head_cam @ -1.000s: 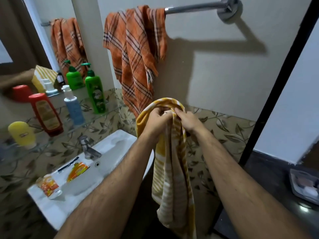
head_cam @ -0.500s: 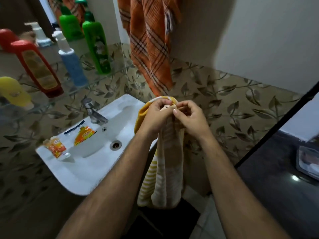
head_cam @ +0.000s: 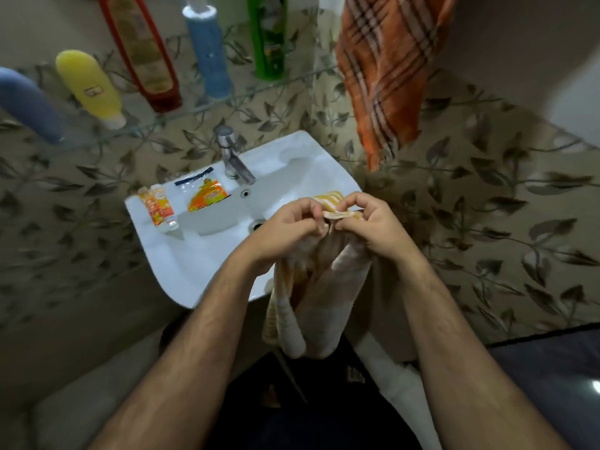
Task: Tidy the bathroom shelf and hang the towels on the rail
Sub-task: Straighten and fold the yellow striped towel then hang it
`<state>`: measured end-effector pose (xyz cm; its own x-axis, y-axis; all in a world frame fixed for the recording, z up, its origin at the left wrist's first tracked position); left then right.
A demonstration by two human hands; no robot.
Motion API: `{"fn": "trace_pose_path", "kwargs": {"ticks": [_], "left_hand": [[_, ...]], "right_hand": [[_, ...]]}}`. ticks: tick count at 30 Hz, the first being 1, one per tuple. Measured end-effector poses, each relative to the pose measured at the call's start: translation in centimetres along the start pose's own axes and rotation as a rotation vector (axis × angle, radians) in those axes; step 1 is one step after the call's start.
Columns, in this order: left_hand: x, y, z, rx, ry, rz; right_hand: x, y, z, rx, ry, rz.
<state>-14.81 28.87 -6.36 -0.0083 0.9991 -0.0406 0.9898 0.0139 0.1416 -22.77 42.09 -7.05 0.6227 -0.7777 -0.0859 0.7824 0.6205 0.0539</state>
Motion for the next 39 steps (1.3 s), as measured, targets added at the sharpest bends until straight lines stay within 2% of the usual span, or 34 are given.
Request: {"fn": "trace_pose_path", "kwargs": {"ticks": [4,11,15,17,19,21,23,27,29,35,37,39], "left_hand": [[-1.7,1.2,0.4,-0.038,-0.039,-0.164],[-1.6,4.6,-0.2,-0.177,-0.128,-0.446],[-1.3,8.2,-0.3,-0.233,-0.173,-0.584],[-0.9,9.9,-0.5,-0.239,-0.202,-0.637],[-0.6,11.5,-1.0,-0.234,-0.216,-0.685],[-0.5,13.1,-1.9,-0.218,-0.238,-0.719],[-0.4,14.8,-2.8,-0.185,-0.261,-0.759],[-0.3,17.8,-4.7,-0.128,-0.297,-0.776],[-0.3,19.5,-5.0,-0.14,-0.338,-0.765],[-1.9,26.6,-2.2,-0.125,-0.236,-0.898],[-2.5,28.5,-0.5,-0.137,-0.132,-0.953],[-2.7,30.1,1.4,-0.169,-0.056,-0.982]], "right_hand": [[1.3,-2.0,-2.1,0.09,0.082,0.143],[3.5,-3.0,-3.9,0.15,0.579,0.622],[5.8,-1.8,-3.8,0.116,0.605,0.863],[6.8,-1.6,-3.6,0.027,0.635,0.889],[7.9,-1.5,-2.2,-0.133,0.693,0.837],[9.0,-1.4,-0.4,-0.246,0.612,0.738],[10.6,-0.5,1.6,-0.317,0.444,0.772],[15.3,2.7,4.3,-0.164,0.073,1.265],[17.8,3.8,4.9,-0.105,0.047,1.365],[22.1,5.5,7.2,-0.297,0.331,1.278],[22.7,6.0,8.1,-0.354,0.292,1.219],[23.3,6.2,8.5,-0.315,0.123,1.13]]}}
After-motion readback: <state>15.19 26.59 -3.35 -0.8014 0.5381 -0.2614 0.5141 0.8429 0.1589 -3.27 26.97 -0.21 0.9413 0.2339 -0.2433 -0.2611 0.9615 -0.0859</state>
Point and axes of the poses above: each hand's wrist, its own y-axis away from the middle knuckle, its own x-axis out of the palm, z = x × y, the point moved 5 cm from there along -y, towards the middle knuckle, and after that the axes turned 6 degrees about -y, right-handed, at the moved point
